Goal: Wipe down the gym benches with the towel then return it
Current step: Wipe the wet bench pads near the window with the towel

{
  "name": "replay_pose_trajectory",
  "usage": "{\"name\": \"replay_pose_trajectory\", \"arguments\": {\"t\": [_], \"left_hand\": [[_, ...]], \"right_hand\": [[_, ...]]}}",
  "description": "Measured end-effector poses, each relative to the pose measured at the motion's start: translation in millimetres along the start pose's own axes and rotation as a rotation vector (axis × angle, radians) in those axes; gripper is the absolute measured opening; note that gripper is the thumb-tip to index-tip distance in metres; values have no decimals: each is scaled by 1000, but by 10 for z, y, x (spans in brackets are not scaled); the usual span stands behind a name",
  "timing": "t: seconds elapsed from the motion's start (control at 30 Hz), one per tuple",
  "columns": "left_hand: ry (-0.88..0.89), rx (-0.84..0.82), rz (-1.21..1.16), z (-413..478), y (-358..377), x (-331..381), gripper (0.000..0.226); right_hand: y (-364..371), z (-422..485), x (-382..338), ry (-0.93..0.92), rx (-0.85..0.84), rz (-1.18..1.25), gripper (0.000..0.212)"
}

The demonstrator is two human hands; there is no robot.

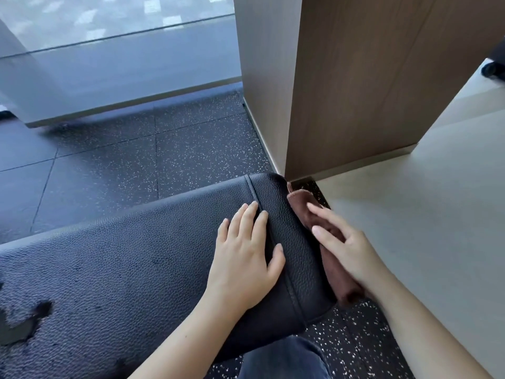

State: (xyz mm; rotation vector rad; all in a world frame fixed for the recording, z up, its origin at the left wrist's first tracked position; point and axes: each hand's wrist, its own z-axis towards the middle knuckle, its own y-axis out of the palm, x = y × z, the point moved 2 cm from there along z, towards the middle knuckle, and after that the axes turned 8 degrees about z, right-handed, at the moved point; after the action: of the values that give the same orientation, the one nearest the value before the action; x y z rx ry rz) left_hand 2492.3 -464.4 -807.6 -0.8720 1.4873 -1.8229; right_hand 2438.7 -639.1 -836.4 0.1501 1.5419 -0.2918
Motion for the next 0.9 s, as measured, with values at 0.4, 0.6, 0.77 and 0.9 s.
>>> {"name": "replay_pose_trajectory", "arguments": {"t": [0.4, 0.6, 0.77, 0.9], "left_hand": [[-15, 1, 0, 11, 4, 3, 63], [-21, -6, -4, 18, 14, 9, 63], [-24, -2, -6, 16, 18, 9, 66], [-22, 1, -5, 13, 30, 3, 65]], "right_hand": [[37, 809, 127, 177, -60, 143, 34], [-69, -66, 210, 118, 55, 124, 41], [80, 841, 58, 161, -41, 54, 41], [48, 371, -33, 134, 18, 38, 40]]}}
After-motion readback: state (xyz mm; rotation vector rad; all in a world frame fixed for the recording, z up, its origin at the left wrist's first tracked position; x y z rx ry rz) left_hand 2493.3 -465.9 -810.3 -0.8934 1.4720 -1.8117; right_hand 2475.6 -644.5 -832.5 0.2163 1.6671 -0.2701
